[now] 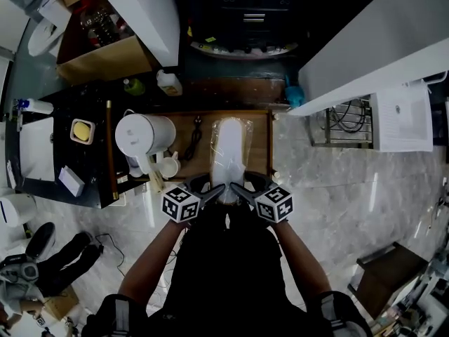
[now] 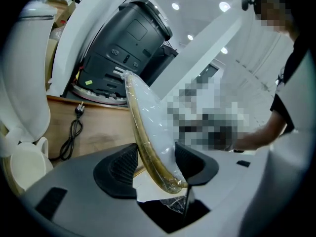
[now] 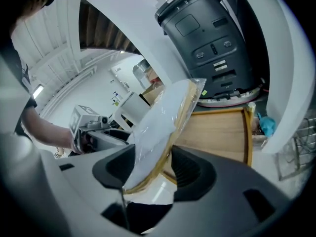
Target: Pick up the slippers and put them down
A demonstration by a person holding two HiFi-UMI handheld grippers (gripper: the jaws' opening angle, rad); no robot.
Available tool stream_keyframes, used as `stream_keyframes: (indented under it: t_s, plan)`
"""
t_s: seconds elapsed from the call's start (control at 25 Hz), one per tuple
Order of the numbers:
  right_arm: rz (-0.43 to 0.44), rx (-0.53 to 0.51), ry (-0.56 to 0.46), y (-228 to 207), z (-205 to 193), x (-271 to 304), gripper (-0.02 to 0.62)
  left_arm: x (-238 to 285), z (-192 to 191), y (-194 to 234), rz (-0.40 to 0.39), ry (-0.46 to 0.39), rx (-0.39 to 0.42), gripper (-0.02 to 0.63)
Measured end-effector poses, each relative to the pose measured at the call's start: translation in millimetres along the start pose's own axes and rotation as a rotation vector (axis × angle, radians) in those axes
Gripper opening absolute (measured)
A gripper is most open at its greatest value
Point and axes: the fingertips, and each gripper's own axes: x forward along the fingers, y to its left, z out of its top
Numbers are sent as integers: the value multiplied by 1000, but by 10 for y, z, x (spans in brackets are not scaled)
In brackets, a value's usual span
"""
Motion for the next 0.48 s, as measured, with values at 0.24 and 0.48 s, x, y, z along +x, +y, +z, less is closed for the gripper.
stream_keyframes:
  t_s: [0.24,0.48]
  plan:
    - [16,-5,43,-132,-81,205,232,89,-96,214,21,10,-27,242]
    - [11,-3,100,-273,-235,430,232,196,-239,449,56,69,-1,242]
